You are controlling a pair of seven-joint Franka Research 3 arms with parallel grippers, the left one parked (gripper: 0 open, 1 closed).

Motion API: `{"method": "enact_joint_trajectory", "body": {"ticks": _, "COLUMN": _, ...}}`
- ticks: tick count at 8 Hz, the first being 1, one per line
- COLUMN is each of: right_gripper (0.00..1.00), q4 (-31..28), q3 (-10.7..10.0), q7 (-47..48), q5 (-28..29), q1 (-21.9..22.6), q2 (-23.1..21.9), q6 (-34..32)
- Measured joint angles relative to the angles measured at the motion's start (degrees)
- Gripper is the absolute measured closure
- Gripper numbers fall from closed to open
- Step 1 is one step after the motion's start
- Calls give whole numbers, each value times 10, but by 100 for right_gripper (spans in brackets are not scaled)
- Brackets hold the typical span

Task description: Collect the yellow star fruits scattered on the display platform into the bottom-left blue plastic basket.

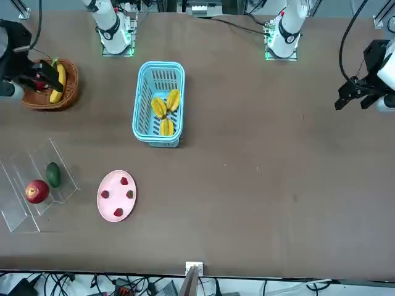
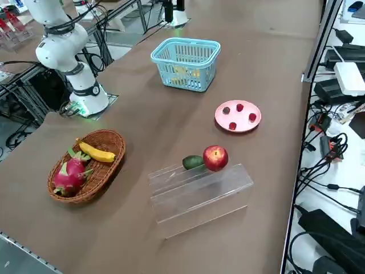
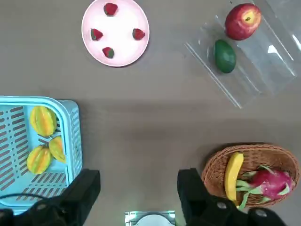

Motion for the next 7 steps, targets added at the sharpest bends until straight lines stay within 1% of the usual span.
{"method": "enact_joint_trajectory", "body": {"ticks": 2, "right_gripper": 0, "q4": 3, "q3": 3, "q7": -2, "q5": -2, "q1": -7, "q2": 0, "q6": 0}}
{"method": "enact_joint_trajectory", "body": {"ticks": 4, "right_gripper": 0, "q4": 4, "q3": 16, "q7": -2, "q5": -2, "q1": -12, "q2": 0, "q6": 0}}
{"method": "enact_joint_trajectory", "body": {"ticks": 5, "right_gripper": 0, "q4": 4, "q3": 19, "q7": -2, "q5": -2, "q1": -15, "q2": 1, "q6": 0}}
{"method": "enact_joint_trajectory", "body": {"ticks": 7, "right_gripper": 0, "q4": 4, "q3": 31, "q7": -2, "q5": -2, "q1": -40, "q2": 2, "q6": 0}}
